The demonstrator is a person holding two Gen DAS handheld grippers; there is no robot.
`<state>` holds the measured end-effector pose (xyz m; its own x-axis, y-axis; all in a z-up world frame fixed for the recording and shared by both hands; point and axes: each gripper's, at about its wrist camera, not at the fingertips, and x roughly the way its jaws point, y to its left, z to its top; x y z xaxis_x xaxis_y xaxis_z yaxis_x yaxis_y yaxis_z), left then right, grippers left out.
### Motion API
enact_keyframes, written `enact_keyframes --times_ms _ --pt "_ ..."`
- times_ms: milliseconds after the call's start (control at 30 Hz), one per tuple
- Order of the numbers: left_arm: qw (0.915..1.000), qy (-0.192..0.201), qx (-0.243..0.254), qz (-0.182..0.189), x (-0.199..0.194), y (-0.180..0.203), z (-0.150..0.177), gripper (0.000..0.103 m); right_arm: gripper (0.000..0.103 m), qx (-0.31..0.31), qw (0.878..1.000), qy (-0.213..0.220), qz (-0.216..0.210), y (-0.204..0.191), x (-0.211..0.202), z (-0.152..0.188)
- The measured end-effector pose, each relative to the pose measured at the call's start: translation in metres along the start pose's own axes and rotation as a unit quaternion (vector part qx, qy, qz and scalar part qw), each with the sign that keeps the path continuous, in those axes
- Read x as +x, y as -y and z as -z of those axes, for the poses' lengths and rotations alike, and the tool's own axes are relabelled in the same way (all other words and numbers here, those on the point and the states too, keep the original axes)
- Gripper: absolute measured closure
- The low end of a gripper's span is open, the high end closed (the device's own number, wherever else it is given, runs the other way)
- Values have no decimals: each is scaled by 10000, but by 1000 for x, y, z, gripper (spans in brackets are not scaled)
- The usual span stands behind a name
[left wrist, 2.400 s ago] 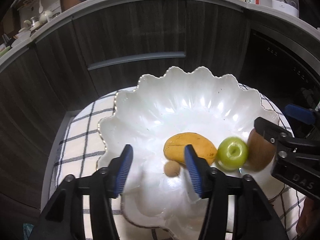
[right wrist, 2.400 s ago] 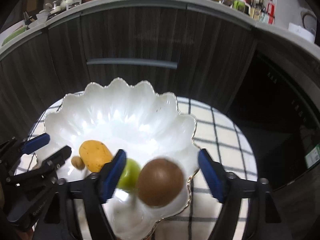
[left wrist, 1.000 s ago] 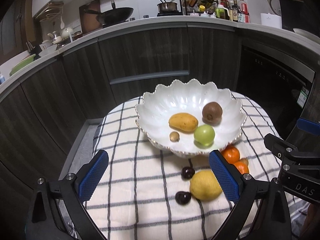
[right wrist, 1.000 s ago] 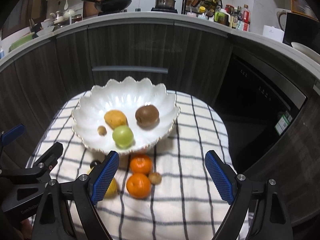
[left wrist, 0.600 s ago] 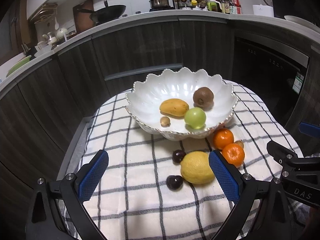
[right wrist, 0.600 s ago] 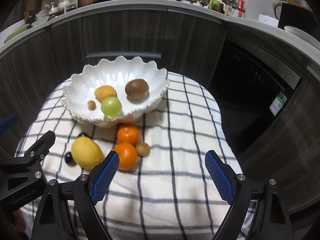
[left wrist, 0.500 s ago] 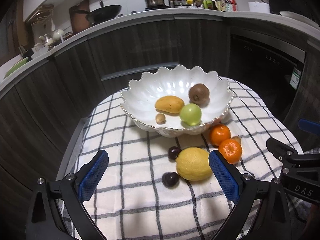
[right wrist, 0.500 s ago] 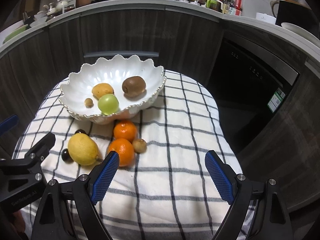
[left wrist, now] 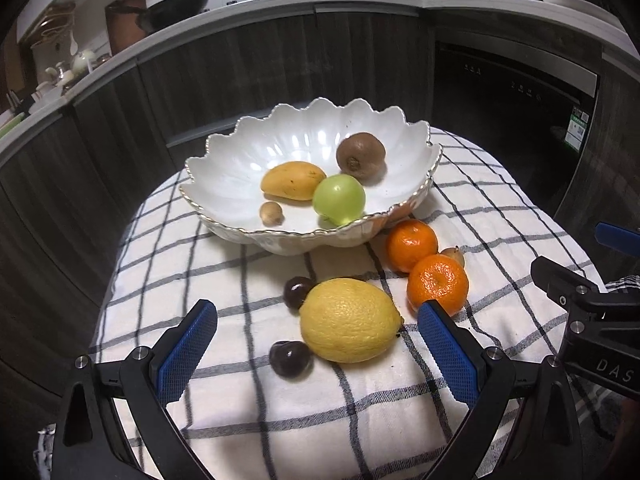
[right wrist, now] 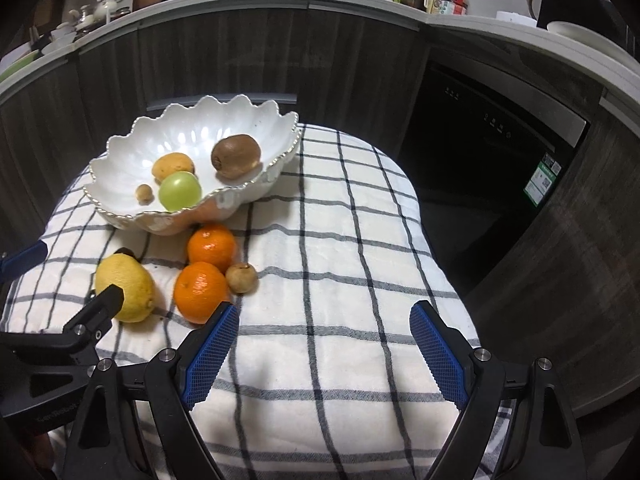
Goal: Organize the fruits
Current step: 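Lower the left tool onto the lemon while the right tool approaches a mandarin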
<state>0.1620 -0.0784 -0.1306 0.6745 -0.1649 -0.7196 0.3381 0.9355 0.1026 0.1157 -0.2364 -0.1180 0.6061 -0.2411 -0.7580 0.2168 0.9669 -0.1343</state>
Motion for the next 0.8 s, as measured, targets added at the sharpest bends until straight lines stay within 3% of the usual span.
enact_keyframes --times_ms 300,533,700,800 --pt "9996 -160 225 63 26 12 4 2 15 83 9998 -181 -33 3 16 5" --pt "9990 -321 220 224 40 16 11 12 15 90 9995 -292 -45 3 23 6" --pt "9987 -345 241 290 46 18 12 14 15 69 9995 -321 -32 1 25 6" --pt "9982 -434 195 357 51 16 12 21 15 46 9994 -332 -10 0 26 6"
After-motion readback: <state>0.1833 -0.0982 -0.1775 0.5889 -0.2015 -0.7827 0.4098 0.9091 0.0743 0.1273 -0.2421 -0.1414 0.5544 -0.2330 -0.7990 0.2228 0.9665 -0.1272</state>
